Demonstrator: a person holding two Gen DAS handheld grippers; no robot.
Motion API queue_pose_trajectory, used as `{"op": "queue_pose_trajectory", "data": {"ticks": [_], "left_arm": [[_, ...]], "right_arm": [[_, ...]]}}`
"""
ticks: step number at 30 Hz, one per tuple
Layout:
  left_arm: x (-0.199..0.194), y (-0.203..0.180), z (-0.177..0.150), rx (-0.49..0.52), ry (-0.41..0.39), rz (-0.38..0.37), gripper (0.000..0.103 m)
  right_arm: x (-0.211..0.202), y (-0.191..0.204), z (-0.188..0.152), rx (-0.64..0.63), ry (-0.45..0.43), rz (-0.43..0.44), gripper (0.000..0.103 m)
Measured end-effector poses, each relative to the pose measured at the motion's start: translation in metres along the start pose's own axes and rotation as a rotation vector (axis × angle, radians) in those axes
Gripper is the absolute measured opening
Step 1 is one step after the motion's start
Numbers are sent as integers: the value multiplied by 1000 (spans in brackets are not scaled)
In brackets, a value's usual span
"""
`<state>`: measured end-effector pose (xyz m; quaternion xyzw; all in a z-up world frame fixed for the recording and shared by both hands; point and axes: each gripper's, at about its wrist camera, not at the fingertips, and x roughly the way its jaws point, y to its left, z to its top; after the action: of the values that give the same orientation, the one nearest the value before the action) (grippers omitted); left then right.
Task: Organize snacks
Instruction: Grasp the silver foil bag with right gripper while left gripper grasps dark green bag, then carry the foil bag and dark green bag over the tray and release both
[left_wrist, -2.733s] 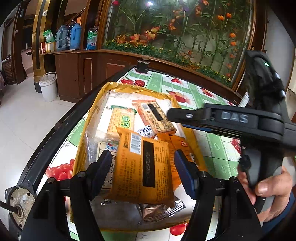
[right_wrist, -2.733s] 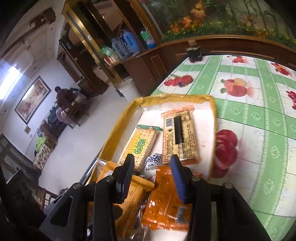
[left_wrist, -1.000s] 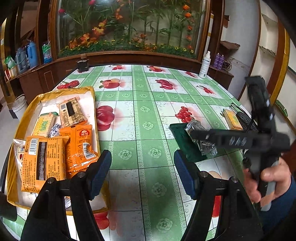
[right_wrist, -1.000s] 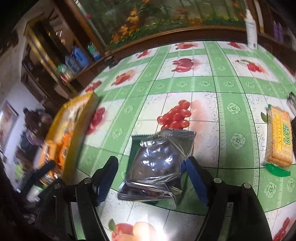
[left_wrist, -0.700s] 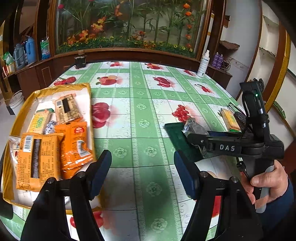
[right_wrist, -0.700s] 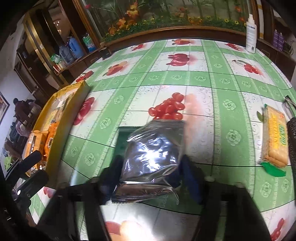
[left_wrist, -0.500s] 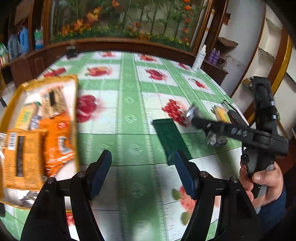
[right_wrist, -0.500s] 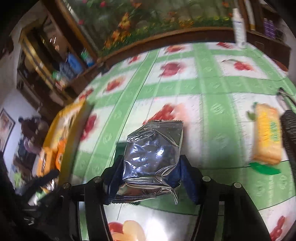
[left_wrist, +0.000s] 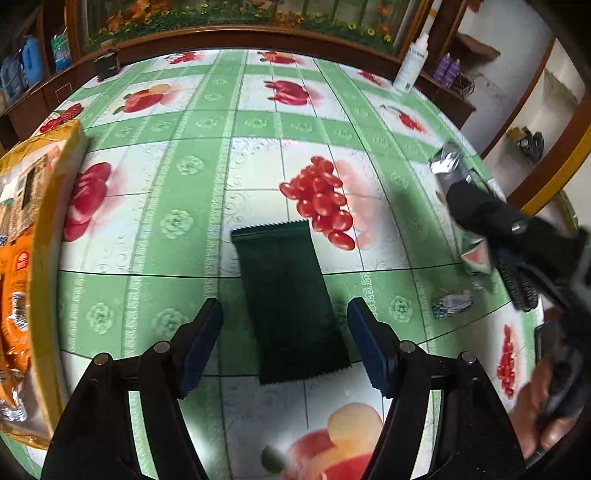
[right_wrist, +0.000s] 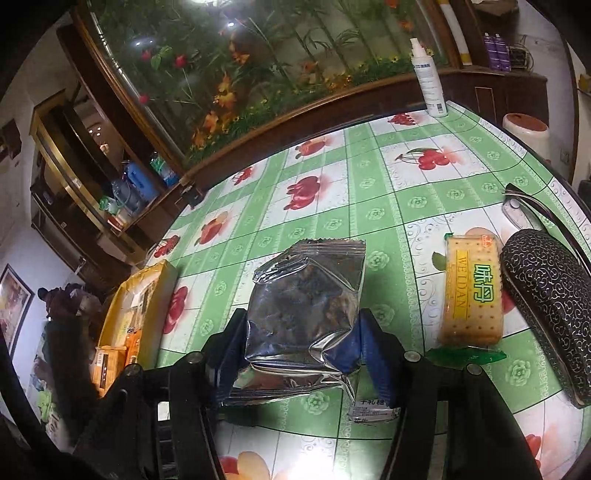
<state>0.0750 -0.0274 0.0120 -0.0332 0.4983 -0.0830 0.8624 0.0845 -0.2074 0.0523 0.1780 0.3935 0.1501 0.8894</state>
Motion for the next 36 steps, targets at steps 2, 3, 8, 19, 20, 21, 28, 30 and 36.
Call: {"op": "queue_pose_trajectory", "data": {"ticks": [2,3,8,19,20,21,28,30,36], "left_arm": [[0,-1,-3,34,-22,24,69],[0,-2,-6,56,-37,41,62],[-8,4,-19,98,-85,57,42],[-50,24,-24,74,-212,86,42],[-55,26,-25,77,-229,99,42],[-59,28,-26,77,-243,111,42],[-71,33,-34,100,-307,178,42],[-73,32,-36,112,-322,197,42],[-81,33,-42,133,-356,230,42]], "right_arm": [[-1,2,-1,-2,1,14,60],[-2,4,-1,-8,-2,21,60],[-4,10,-3,-24,-9,31,60],[-1,21,-9,-66,-8,39,60],[0,22,-9,-71,-7,41,60],[0,24,-10,-79,-6,44,60],[2,37,-16,-127,-7,58,60],[1,41,-18,-142,-11,61,60],[1,49,-22,-174,-21,72,60]]}}
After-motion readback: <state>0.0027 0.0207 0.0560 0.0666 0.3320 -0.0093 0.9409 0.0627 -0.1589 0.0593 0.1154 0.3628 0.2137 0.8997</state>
